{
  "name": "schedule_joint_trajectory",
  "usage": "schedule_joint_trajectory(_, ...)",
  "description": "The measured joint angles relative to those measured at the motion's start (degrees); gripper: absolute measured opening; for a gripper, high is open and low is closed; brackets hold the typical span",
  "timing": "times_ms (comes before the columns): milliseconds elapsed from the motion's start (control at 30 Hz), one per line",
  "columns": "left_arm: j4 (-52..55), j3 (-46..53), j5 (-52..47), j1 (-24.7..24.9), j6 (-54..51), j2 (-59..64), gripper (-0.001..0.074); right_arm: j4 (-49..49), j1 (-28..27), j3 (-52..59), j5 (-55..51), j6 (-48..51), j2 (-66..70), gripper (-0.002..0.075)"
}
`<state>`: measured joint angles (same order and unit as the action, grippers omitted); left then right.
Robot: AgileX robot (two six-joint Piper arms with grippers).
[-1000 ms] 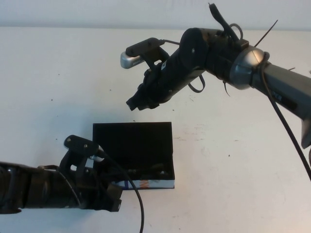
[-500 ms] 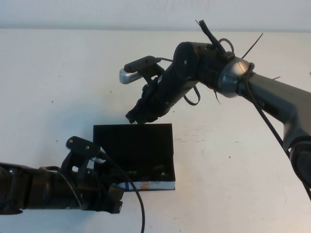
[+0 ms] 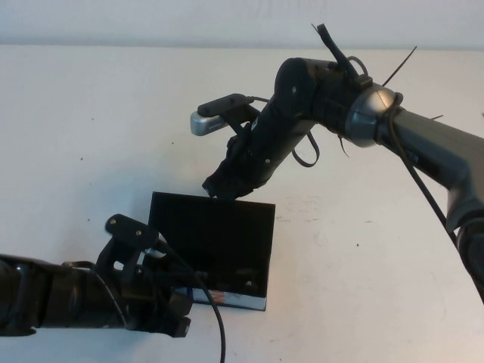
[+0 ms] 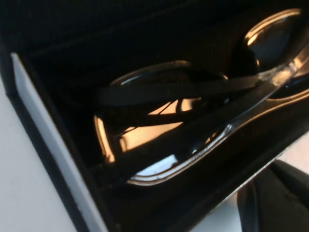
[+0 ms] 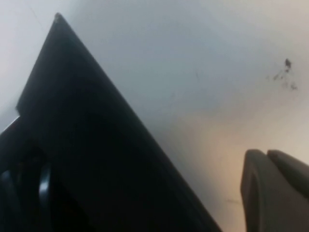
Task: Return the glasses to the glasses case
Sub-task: Close the glasses case
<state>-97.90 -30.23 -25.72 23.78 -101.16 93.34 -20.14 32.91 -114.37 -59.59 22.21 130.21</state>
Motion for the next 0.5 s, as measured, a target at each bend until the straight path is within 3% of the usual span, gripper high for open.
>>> schedule_joint_trajectory(500, -0.22, 0.00, 0.48, 0.00, -0.55, 0.00, -0.0001, -2.94, 1.82, 0.00, -10.24, 0.12, -3.35, -0.0014)
